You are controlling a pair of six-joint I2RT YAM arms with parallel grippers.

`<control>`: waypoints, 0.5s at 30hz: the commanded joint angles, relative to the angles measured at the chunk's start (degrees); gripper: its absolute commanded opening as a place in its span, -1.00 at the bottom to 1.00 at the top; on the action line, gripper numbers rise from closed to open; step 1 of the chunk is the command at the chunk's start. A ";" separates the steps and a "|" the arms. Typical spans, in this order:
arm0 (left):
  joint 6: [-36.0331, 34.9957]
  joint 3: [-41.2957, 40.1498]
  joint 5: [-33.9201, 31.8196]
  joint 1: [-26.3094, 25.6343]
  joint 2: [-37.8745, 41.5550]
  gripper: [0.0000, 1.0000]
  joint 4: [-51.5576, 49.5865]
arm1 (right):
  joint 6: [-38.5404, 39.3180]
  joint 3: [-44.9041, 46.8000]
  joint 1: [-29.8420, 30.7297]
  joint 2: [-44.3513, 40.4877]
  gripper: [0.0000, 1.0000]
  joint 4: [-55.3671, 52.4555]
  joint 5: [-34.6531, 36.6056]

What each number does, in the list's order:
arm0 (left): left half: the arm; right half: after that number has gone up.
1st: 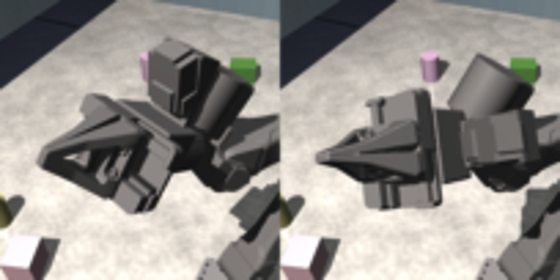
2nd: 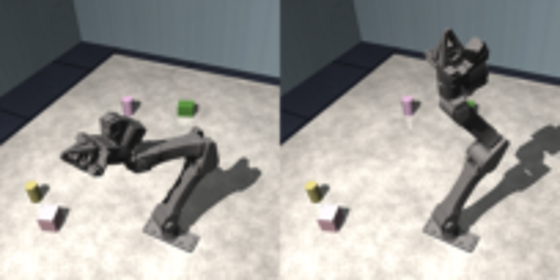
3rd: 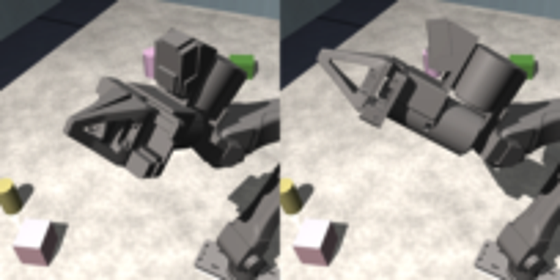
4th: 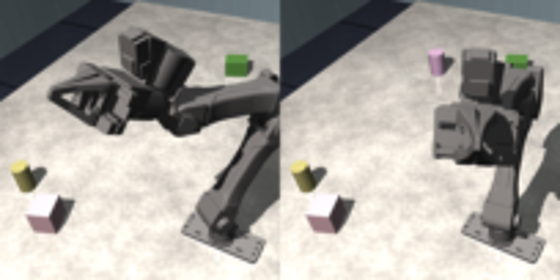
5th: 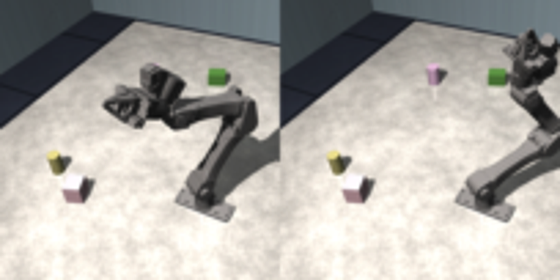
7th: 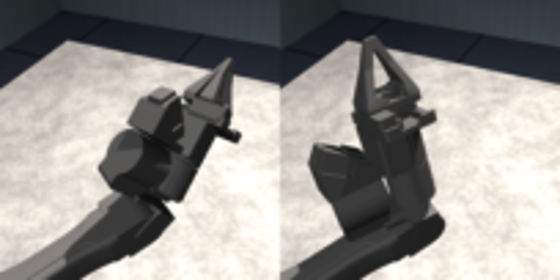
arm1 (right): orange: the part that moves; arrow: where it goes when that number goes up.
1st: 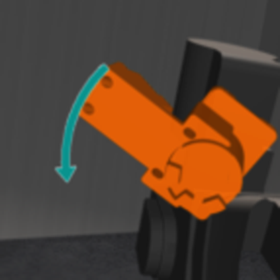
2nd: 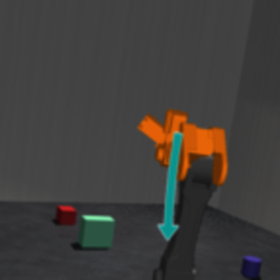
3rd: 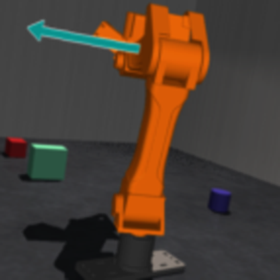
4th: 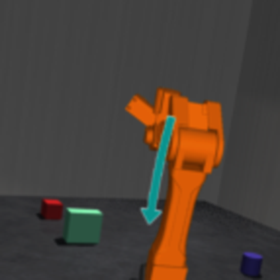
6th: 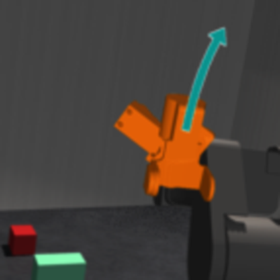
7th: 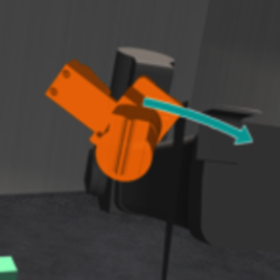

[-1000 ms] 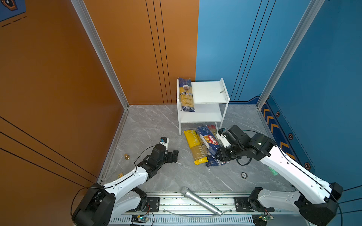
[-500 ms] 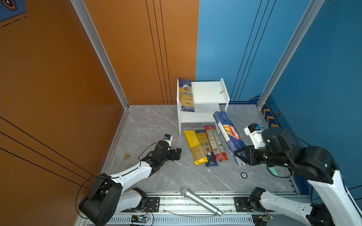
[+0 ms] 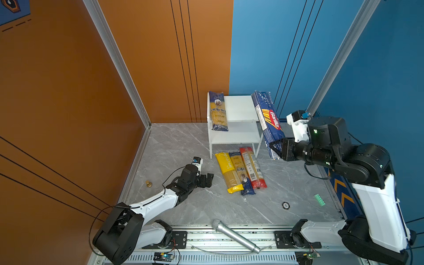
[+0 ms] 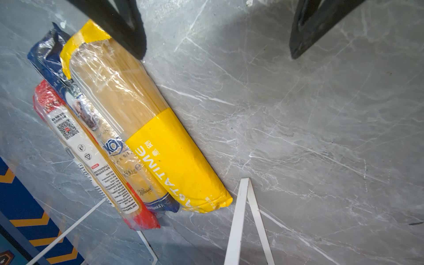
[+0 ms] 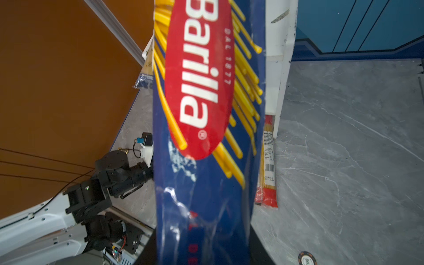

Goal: Arrange pasta packages on shelves
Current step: Place the pasta box on the shelf.

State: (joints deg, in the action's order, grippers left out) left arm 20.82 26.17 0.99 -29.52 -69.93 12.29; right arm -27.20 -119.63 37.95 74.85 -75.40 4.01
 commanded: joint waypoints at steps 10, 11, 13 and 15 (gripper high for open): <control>-0.39 2.30 0.90 -0.55 0.46 0.96 0.22 | 2.06 -0.20 -1.04 6.79 -1.00 29.78 7.06; -0.39 2.31 0.73 -0.68 0.51 0.95 0.25 | 2.09 -0.17 -1.04 7.59 -1.00 30.89 7.06; -0.36 2.26 0.50 -0.70 0.57 0.96 0.27 | 2.32 -0.25 -1.06 9.17 -1.00 32.72 7.36; -0.34 2.14 0.45 -0.80 0.57 0.96 0.25 | 2.66 -0.07 -1.04 10.75 -1.00 34.99 7.31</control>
State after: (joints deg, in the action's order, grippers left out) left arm 20.82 27.05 1.39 -29.76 -69.87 12.47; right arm -26.74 -118.50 37.06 85.23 -54.76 8.93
